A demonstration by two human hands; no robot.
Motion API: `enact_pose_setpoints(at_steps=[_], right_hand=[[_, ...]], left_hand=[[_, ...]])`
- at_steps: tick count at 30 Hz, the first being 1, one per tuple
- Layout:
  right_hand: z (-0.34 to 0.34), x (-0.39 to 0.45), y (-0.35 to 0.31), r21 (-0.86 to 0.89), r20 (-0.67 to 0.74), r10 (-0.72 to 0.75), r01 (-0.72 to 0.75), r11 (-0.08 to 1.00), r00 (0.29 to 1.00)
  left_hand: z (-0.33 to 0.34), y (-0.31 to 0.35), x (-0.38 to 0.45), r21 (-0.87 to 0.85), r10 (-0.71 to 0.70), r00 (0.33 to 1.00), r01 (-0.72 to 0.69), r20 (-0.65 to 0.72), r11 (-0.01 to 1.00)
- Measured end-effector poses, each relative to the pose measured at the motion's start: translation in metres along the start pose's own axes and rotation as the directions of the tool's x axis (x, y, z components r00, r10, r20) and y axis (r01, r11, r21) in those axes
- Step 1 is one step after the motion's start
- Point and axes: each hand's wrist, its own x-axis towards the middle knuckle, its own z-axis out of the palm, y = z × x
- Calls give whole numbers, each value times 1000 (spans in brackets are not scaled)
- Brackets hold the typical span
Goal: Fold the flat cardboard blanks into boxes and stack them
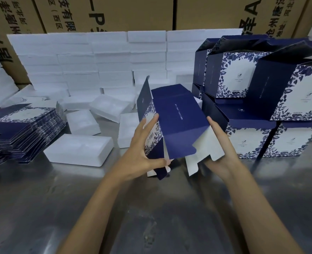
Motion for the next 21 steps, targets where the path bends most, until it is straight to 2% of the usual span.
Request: enact_pose_setpoints(at_steps=[5,8,11,17,21], right_hand=[[-1,2,6,49,117,9,-15,999,993],[-3,6,9,30,130,36,-40,999,991],[-4,9,10,-9,116,71,-71,997,991],[-2,8,12,-237,117,75,-46,970,990],[6,8,15,-410,117,61,-8,912,991]], left_hand=[[-2,-2,0,-38,27,999,-26,19,999],[-5,-1,-1,-141,9,999,-2,46,990],[-8,2,-1,-173,-3,998,13,63,985],[-22,1,-4,-309,36,989,10,143,951],[-22,-2,-4,-272,10,991,27,133,962]])
